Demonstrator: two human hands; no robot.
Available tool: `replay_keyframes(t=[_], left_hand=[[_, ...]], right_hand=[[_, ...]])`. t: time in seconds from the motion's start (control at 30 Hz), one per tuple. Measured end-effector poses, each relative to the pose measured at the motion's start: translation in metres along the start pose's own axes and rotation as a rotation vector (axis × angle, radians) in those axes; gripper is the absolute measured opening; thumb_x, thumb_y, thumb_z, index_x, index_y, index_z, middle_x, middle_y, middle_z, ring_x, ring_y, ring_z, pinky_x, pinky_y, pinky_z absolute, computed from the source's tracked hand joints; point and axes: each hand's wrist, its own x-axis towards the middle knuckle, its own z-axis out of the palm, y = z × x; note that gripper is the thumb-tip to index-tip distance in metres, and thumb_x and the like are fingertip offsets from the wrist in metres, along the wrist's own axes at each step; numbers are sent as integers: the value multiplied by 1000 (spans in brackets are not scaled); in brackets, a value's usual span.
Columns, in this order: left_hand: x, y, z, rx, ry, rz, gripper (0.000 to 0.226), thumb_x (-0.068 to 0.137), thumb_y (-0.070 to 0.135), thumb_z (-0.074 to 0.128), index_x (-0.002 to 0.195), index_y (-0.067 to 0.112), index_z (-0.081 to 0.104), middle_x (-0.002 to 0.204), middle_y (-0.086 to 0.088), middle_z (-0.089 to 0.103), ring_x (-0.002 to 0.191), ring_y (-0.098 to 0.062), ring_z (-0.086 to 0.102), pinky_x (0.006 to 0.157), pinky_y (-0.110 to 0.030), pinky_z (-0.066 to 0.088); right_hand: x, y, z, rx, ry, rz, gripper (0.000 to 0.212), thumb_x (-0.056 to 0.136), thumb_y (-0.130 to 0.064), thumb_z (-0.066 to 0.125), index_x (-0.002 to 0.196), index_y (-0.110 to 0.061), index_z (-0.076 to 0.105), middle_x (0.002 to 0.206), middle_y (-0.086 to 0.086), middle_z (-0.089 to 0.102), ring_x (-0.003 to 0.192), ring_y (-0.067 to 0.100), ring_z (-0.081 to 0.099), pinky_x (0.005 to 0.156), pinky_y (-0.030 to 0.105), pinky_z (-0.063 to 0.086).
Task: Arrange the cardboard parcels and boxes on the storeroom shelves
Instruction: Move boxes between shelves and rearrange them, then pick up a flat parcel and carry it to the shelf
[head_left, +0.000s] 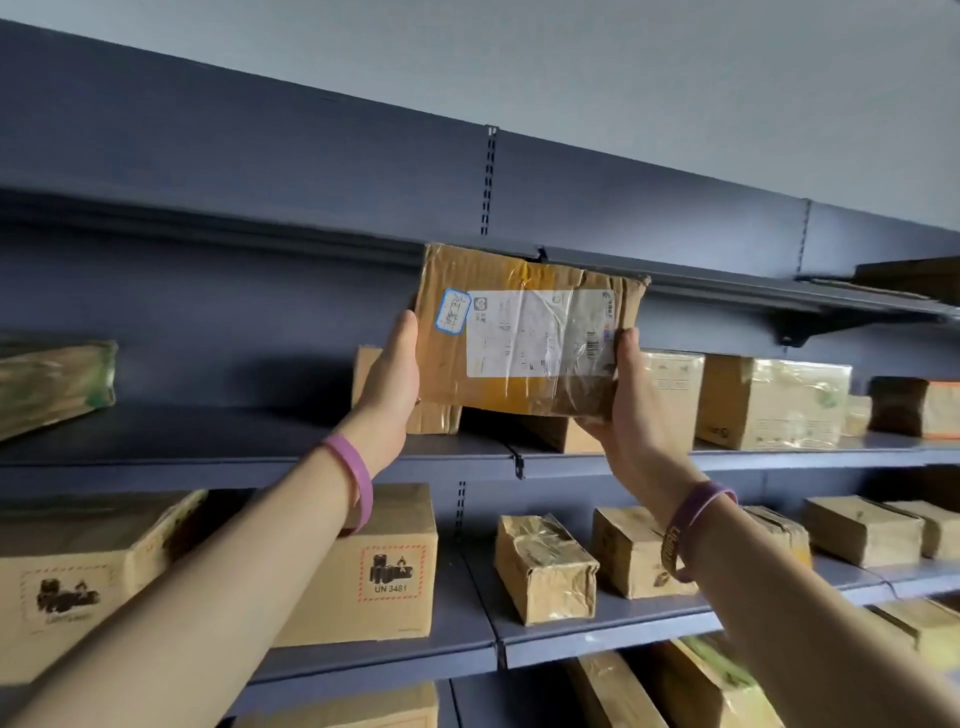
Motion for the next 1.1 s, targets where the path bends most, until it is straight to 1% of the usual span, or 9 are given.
replay_keyframes(t=[0.07, 0.2, 0.3, 0.43, 0.53, 0.77, 0.83, 0.97, 1.1], left_hand=[[-17, -1, 43, -17, -83, -19, 66, 99, 68, 31, 141, 24, 54, 143, -3, 58, 132, -22, 52, 117, -43, 35], [-58, 0, 136, -114, -285, -28, 43, 103, 61, 30, 102, 31, 61, 124, -3, 66, 125, -22, 57, 115, -42, 38], [-86, -4, 204, -125, -434, -32, 44, 103, 62, 25, 109, 36, 61, 136, -5, 62, 132, -23, 52, 118, -44, 33], [-123, -17, 291, -176, -624, -10, 41, 107, 54, 21, 103, 38, 59, 122, -1, 64, 124, -21, 57, 109, -37, 40], [-150, -27, 351, -214, -734, -21, 43, 107, 53, 20, 102, 37, 60, 116, 4, 66, 125, -19, 56, 111, -40, 38], [-196, -46, 478, -295, -991, 56, 46, 106, 54, 19, 101, 35, 61, 88, 17, 69, 72, 9, 67, 62, -16, 47], [-202, -56, 516, -335, -1054, 64, 45, 106, 52, 19, 107, 34, 59, 94, 15, 70, 77, 7, 68, 63, -14, 50], [-207, -75, 594, -372, -1166, 61, 48, 105, 56, 16, 113, 34, 58, 109, 10, 70, 103, -4, 66, 76, -20, 48], [-208, -90, 670, -442, -1241, 47, 46, 106, 51, 17, 107, 30, 57, 98, 14, 72, 84, 5, 70, 65, -14, 52]], right_hand=[[-16, -22, -42, -40, 70, -12, 54, 103, -57, 27, 139, -25, 50, 126, 3, 67, 114, 21, 65, 92, 37, 52], [-44, -65, -130, -114, 245, -33, 50, 101, -58, 32, 132, -25, 55, 118, 3, 70, 106, 21, 69, 80, 34, 58], [-67, -97, -194, -174, 347, -57, 53, 101, -58, 32, 134, -23, 54, 119, 4, 70, 104, 19, 70, 68, 26, 57], [-101, -129, -268, -280, 496, -79, 56, 100, -60, 32, 134, -22, 54, 114, 0, 70, 90, 9, 73, 58, 19, 56], [-123, -147, -318, -332, 605, -81, 55, 100, -59, 31, 133, -22, 56, 115, 2, 70, 95, 13, 71, 59, 20, 56], [-150, -178, -429, -407, 791, -116, 54, 102, -56, 30, 135, -20, 52, 121, 5, 66, 109, 22, 65, 83, 34, 58], [-150, -180, -461, -427, 827, -123, 56, 102, -56, 30, 138, -20, 50, 124, 7, 65, 110, 24, 65, 85, 38, 59], [-137, -185, -525, -497, 898, -119, 59, 98, -63, 34, 139, -23, 51, 126, 6, 67, 102, 18, 69, 59, 25, 58], [-118, -186, -589, -548, 959, -129, 63, 92, -72, 35, 139, -33, 51, 130, -1, 65, 108, 18, 68, 85, 44, 57]])
